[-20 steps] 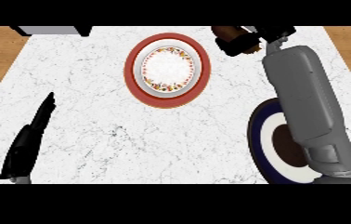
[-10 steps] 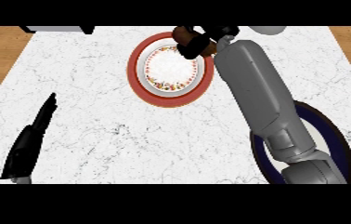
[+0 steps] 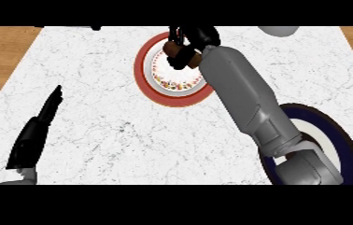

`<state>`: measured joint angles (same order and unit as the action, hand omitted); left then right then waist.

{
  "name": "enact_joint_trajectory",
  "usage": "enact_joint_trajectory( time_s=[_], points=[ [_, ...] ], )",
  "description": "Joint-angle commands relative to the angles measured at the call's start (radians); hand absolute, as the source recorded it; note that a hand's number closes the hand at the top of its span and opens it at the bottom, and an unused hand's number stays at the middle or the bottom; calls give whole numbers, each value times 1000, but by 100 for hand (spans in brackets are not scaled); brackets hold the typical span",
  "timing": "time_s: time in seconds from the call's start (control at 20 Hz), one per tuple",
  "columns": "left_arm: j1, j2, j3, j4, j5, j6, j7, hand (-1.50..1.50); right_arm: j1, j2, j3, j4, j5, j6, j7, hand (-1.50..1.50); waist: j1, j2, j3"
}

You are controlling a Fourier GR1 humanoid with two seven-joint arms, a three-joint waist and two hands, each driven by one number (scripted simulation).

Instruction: Pick the sweet potato from the plate and place it in the plate

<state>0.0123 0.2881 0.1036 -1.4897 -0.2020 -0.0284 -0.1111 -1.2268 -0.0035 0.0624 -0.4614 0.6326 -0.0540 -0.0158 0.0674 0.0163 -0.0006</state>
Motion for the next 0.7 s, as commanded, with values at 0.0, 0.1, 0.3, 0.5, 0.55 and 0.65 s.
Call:
enact_joint_trajectory(
  time_s=[0.0, 0.1, 0.3, 0.5, 0.55, 0.65],
  points=[
    [44, -10, -14, -41, -8, -3, 13, 0, 2, 3, -24, 73, -107, -62, 38, 150, 6, -3, 1],
    [-19, -20, -30, 35, -32, 8, -32, 0, 10, 3, 18, 142, -137, -110, 50, -150, 32, 9, -1],
    [-10, -28, -39, 17, -30, -2, -20, 0, -10, 3, 84, 164, -212, -160, 44, -150, 39, 5, 0],
    [3, -7, -6, 9, -8, -12, -23, 0, -16, 4, 5, 117, -298, -225, -49, -150, 23, 4, 1],
    [-4, -22, -12, 46, -24, 8, -51, 0, 4, 4, -40, 120, -316, -249, -98, -150, 11, 9, 1],
    [-13, -24, -11, 10, -26, 15, -9, 0, -6, 4, -43, 95, -382, -300, -66, -150, 12, -1, 1]
  ],
)
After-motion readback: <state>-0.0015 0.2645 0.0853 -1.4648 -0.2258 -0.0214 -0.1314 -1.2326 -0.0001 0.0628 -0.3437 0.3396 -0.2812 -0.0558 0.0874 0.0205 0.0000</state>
